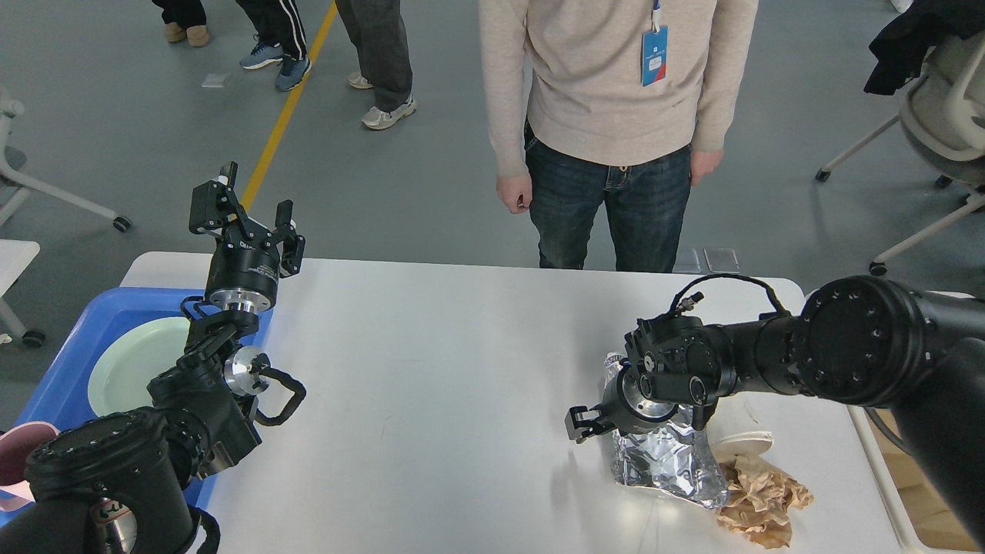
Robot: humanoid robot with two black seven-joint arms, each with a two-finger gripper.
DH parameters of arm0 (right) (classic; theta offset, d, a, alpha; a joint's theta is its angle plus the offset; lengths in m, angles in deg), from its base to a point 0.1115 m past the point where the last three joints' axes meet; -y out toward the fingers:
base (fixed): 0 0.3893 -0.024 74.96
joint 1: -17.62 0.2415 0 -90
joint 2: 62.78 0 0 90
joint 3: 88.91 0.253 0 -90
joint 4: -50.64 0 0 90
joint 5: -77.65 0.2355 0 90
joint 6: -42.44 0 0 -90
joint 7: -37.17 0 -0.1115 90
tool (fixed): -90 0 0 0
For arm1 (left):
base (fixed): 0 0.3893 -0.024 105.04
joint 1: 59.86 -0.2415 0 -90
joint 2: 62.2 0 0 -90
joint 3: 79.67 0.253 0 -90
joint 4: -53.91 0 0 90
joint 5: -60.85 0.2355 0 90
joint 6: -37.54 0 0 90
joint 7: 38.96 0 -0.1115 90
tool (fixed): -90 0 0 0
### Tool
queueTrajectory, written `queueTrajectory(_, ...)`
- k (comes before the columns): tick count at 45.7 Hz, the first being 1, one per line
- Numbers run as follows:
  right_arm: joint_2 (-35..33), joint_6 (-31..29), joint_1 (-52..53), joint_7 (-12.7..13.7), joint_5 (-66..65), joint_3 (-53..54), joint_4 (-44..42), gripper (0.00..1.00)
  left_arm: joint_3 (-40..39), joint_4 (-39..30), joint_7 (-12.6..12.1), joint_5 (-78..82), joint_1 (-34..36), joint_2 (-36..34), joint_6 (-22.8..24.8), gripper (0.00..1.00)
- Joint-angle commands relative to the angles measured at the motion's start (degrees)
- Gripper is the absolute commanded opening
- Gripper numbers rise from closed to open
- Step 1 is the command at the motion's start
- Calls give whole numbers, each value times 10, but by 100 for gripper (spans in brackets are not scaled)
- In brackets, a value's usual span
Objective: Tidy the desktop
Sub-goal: 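Move the right gripper down and grasp the crumpled foil wrapper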
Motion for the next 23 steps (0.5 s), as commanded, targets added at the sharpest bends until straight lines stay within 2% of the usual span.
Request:
queueTrajectory(1, 0, -1, -1, 0, 1, 0, -1, 0, 0, 0, -1, 0, 0, 0, -1, 97)
queueTrajectory(23, -2, -7, 12, 0, 5, 10, 6, 0, 0, 0, 0, 0, 0, 0, -1, 97)
